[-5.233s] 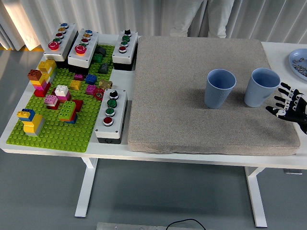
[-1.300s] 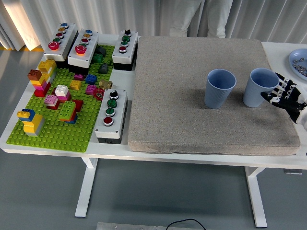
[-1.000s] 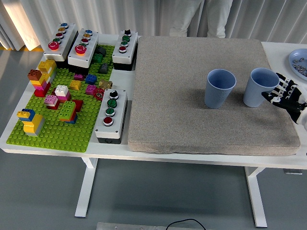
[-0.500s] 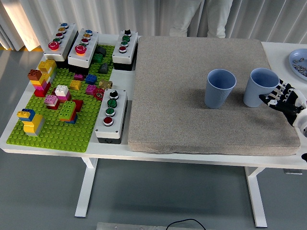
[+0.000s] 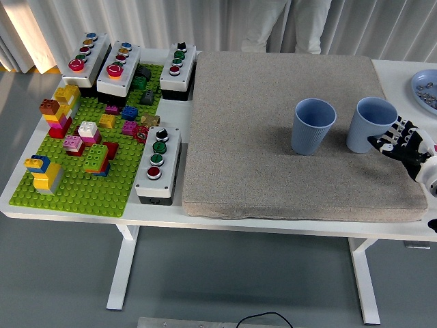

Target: Pick cup pour cup place

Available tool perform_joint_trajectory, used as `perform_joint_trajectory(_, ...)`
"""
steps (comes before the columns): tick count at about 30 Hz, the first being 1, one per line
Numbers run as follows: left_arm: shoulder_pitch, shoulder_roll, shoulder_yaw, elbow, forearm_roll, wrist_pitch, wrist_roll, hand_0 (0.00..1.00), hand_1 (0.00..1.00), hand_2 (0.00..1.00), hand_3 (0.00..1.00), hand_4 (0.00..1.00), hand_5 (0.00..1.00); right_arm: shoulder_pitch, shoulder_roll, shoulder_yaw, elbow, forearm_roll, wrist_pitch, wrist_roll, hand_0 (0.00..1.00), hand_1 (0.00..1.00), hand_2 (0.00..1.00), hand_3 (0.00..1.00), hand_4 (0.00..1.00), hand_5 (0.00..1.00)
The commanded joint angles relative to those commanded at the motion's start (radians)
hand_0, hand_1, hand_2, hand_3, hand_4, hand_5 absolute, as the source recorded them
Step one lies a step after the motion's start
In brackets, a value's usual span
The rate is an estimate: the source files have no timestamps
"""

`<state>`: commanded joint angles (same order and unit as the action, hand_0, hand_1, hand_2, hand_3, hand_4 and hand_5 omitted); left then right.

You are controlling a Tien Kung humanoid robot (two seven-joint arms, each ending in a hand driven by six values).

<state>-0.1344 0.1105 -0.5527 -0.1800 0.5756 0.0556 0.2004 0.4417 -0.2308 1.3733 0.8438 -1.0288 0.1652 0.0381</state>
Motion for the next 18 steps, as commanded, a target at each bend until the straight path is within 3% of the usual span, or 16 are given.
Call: perform_joint_trajectory(18, 0.008, 0.003, 0.005, 0.0, 0.0, -0.001, 0.001, 0.738, 0.77, 0.829, 0.654, 0.516, 0.947, -0.019, 0.008, 0.003, 0.021, -0.022, 0.0, -0.019, 0.904, 0.882, 0.929, 0.916, 0.819, 0.201)
